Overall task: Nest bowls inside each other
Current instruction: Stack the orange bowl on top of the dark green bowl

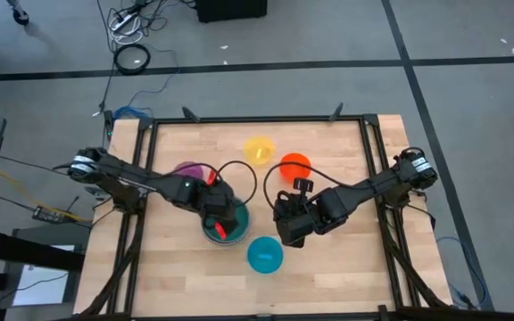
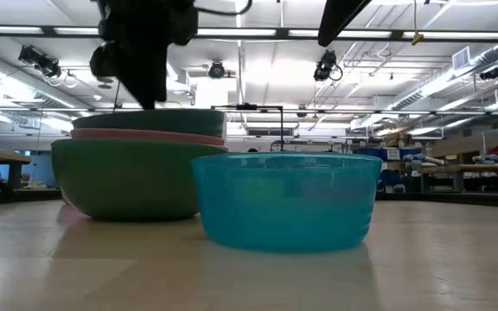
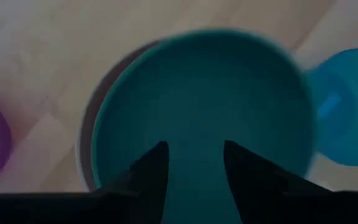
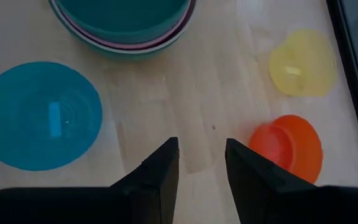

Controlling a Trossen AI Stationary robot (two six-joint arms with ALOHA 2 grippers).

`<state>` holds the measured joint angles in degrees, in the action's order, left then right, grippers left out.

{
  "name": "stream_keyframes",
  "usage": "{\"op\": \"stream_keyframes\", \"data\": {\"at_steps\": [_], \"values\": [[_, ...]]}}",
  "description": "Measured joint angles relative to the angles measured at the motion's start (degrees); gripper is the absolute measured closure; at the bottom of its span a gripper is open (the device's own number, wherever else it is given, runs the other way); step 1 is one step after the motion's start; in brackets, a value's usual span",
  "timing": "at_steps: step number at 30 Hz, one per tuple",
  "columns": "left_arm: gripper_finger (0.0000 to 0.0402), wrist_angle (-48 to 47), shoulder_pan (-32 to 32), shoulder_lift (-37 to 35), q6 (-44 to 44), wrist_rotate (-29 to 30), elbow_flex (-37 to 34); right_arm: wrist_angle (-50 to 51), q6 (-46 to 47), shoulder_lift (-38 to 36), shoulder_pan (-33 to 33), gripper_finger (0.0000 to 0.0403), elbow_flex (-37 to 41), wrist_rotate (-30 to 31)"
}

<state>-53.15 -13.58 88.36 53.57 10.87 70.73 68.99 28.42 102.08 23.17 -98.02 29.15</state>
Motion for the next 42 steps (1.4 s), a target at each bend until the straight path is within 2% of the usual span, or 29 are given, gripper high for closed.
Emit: {"op": "stream_keyframes", "data": {"at_steps": [5, 8, 11, 13, 15, 19, 24, 29, 33, 42], "values": [[0.0239, -3.50, -0.35, -0.17, -3.52, 0.92, 5.17, 0.05, 0.00, 0.00, -0.08, 0.0284, 0.00, 0.27], [0.0239, -7.86, -1.09, -0.44, -5.54, 2.12, 10.15, 1.81, 0.83, 0.00, -0.01, 0.0284, 0.00, 4.85], [0.0239, -14.30, -2.89, -1.49, -7.57, 7.20, 17.28, 6.23, 4.55, 0.00, -0.56, 0.0284, 0.00, 10.32], [0.0239, -18.51, -4.63, -2.84, -8.50, 10.86, 22.62, 9.81, 8.61, 0.00, -2.11, 0.0284, 0.00, 11.73], [0.0239, -22.48, -7.01, -4.29, -8.57, 15.19, 27.43, 12.51, 11.97, 0.00, -4.44, 0.0284, 0.05, 10.54], [0.0239, -28.36, -12.45, -8.61, -6.62, 24.36, 32.82, 10.61, 12.53, -0.02, -11.06, 0.0284, 3.53, 3.21], [0.0239, -29.37, -18.29, -13.20, -2.06, 29.06, 32.34, -3.50, 5.27, 0.03, -21.00, 0.0284, 13.64, -6.28], [0.0239, -30.52, -21.57, -14.36, 1.03, 30.06, 30.74, -20.24, 0.07, 0.04, -26.98, 0.0285, 21.24, -13.75], [0.0239, -32.54, -22.42, -14.10, 4.57, 30.18, 29.13, -23.22, -0.16, 0.04, -30.42, 0.0285, 23.66, -17.62], [0.0239, -32.58, -22.49, -14.12, 8.23, 30.05, 24.13, -24.51, -1.07, 0.04, -32.32, 0.0285, 27.28, -18.71]]}}
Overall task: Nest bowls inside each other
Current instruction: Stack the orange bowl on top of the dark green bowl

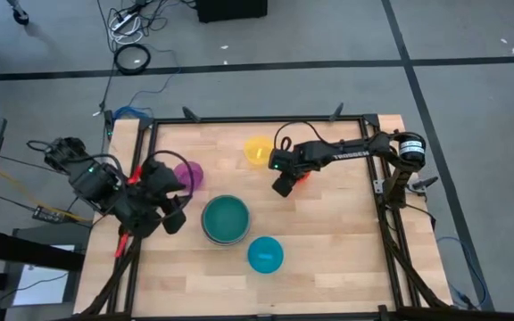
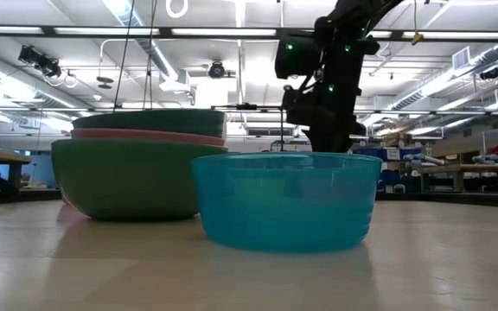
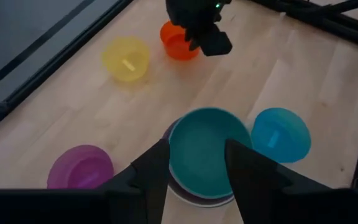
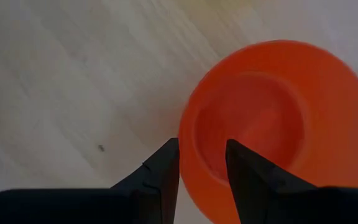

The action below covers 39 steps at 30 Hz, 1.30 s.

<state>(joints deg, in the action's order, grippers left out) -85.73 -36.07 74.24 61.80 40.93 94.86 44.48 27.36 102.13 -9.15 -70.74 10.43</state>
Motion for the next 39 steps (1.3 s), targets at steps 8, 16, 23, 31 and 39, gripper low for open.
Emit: {"op": "stream_keyframes", "data": {"at_steps": [8, 16, 23, 31, 39], "values": [[0.0239, 0.05, 0.00, 0.00, 0.37, -0.11, -1.26, -2.70, 0.63, 0.00, 0.02, 0.0285, 2.52, -1.97], [0.0239, 0.04, 0.00, 0.00, 0.37, -0.13, -1.26, -11.15, 0.01, -0.04, -0.27, 0.0287, 7.01, -2.18], [0.0239, 0.02, 0.00, 0.00, 0.18, 0.14, -1.26, -19.26, -0.90, -0.04, -0.69, 0.0343, 11.17, -2.10], [0.0239, -2.32, 0.00, 0.00, 1.45, 1.03, -1.28, -17.89, -4.72, -0.31, 1.64, 0.0401, 9.35, -0.54], [0.0239, -4.37, 0.04, -1.21, 4.64, 1.42, -5.42, -12.83, -6.13, -0.70, 14.56, 0.0402, -4.04, 6.52]]}}
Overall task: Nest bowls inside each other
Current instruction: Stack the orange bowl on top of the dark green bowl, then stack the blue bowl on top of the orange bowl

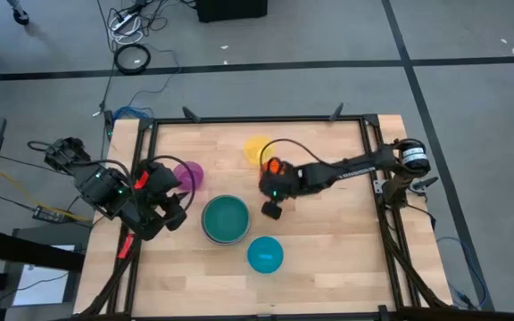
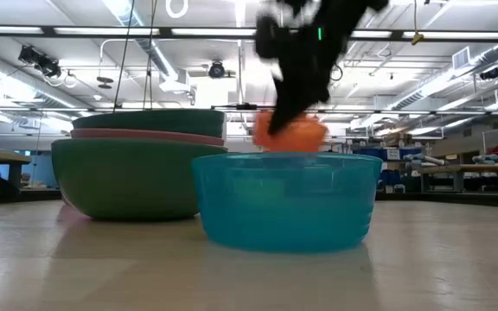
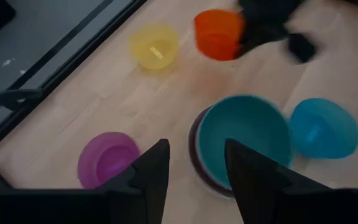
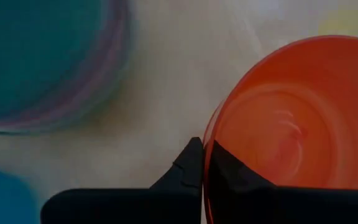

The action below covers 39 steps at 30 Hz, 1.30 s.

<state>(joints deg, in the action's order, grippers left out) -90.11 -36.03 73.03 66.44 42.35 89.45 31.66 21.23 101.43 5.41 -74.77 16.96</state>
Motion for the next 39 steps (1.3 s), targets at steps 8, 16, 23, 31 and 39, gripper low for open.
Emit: {"op": "stream_keyframes", "data": {"at_steps": [8, 16, 23, 31, 39], "values": [[0.0239, 0.03, 0.02, -0.78, 2.37, 0.00, -5.84, -5.68, -6.49, 0.50, 11.30, 0.0403, -12.44, 0.94], [0.0239, 0.04, 0.02, -0.76, 4.75, 0.05, -8.11, -15.37, -8.05, 1.91, 13.75, 0.0403, -12.45, -2.31], [0.0239, 0.29, 0.02, -0.76, 5.33, 0.49, -8.15, -23.28, -9.40, 8.77, 11.91, 0.0403, -12.34, -8.07], [0.0239, 0.20, 0.02, -0.76, 5.33, 0.59, -8.15, -22.80, -9.39, 11.19, 9.68, 0.0387, -12.32, -9.43], [0.0239, 0.29, 0.02, -0.74, 5.31, 0.88, -8.15, -20.52, -7.76, 11.17, 9.37, 0.0296, -12.34, -10.13]]}}
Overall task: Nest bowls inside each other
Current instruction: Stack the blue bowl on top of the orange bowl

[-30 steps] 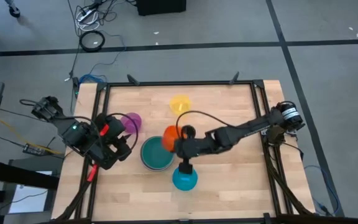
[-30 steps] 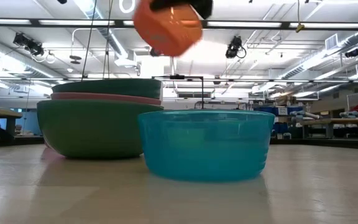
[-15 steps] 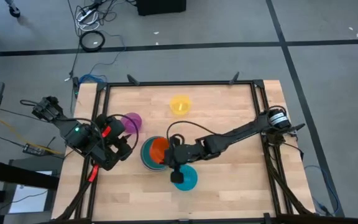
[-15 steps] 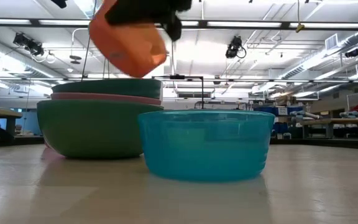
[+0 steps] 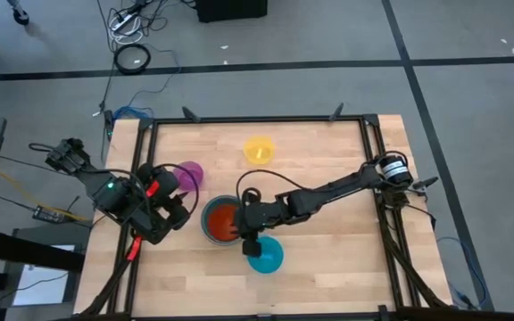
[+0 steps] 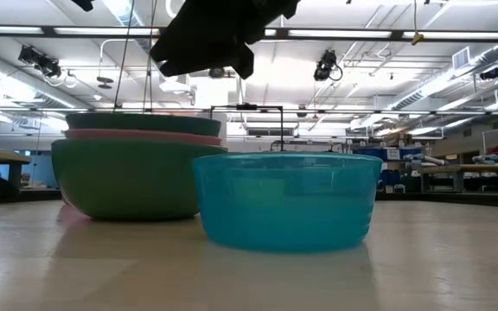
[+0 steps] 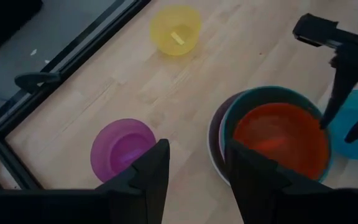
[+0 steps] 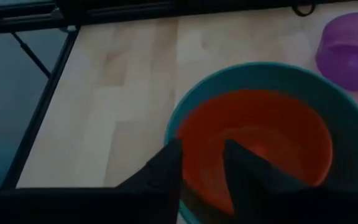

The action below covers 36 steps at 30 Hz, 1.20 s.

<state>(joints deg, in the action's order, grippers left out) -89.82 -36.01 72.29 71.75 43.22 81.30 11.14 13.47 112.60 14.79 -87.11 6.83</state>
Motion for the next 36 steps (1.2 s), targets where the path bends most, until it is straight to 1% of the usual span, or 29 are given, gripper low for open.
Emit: {"op": "stream_keyframes", "data": {"at_steps": [3, 6, 8, 10, 15, 17, 18, 19, 22, 24, 28, 32, 36], "values": [[0.0239, 0.02, 0.00, 0.02, 0.04, -0.02, 0.00, 0.75, 0.23, -0.25, 0.25, 0.0273, 0.00, -0.26], [0.0239, -0.04, 0.00, 0.02, 0.07, -0.04, 0.00, 5.17, 1.49, -2.03, 1.03, 0.0265, -0.02, -0.47], [0.0239, -0.04, -0.02, 0.02, 0.10, -0.07, 0.00, 10.89, 3.22, -3.70, 1.57, 0.0265, -0.05, -0.38], [0.0239, -0.15, -0.11, 0.02, 0.27, -0.45, 0.00, 18.74, 6.02, -5.33, 2.11, 0.0267, -0.07, 0.70], [0.0239, -0.09, -0.13, 0.02, 0.30, -0.73, 0.00, 39.30, 16.67, -7.48, 3.58, 0.0268, -0.07, 1.54], [0.0239, -0.07, -0.13, 0.02, 0.31, -0.74, 0.00, 43.82, 19.47, -7.00, 3.99, 0.0264, -0.04, 0.49], [0.0239, -0.04, -0.13, 0.02, 0.31, -0.74, 0.00, 44.57, 20.20, -6.84, 4.29, 0.0261, 0.01, -0.14], [0.0239, -0.02, -0.13, 0.02, 0.31, -0.74, 0.00, 44.36, 20.69, -6.82, 4.57, 0.0258, 0.32, -0.56], [0.0239, 0.26, -0.13, 0.02, 0.31, -0.76, 0.00, 39.35, 21.95, -6.82, 5.20, 0.0250, 2.14, -2.18], [0.0239, 0.27, -0.13, 0.02, 0.31, -0.76, 0.00, 38.21, 22.63, -6.77, 5.49, 0.0245, 2.63, -2.41], [0.0239, 0.26, -0.13, 0.02, 0.31, -0.76, 0.00, 32.73, 24.04, -6.82, 5.49, 0.0237, 5.52, -3.66], [0.0239, 0.26, -0.13, 0.02, 0.31, -0.76, 0.00, 25.82, 25.08, -6.82, 5.59, 0.0232, 8.55, -4.28], [0.0239, 0.24, -0.13, 0.02, 0.33, -0.74, 0.00, 22.96, 25.95, -6.75, 5.70, 0.0232, 10.61, -4.53]]}}
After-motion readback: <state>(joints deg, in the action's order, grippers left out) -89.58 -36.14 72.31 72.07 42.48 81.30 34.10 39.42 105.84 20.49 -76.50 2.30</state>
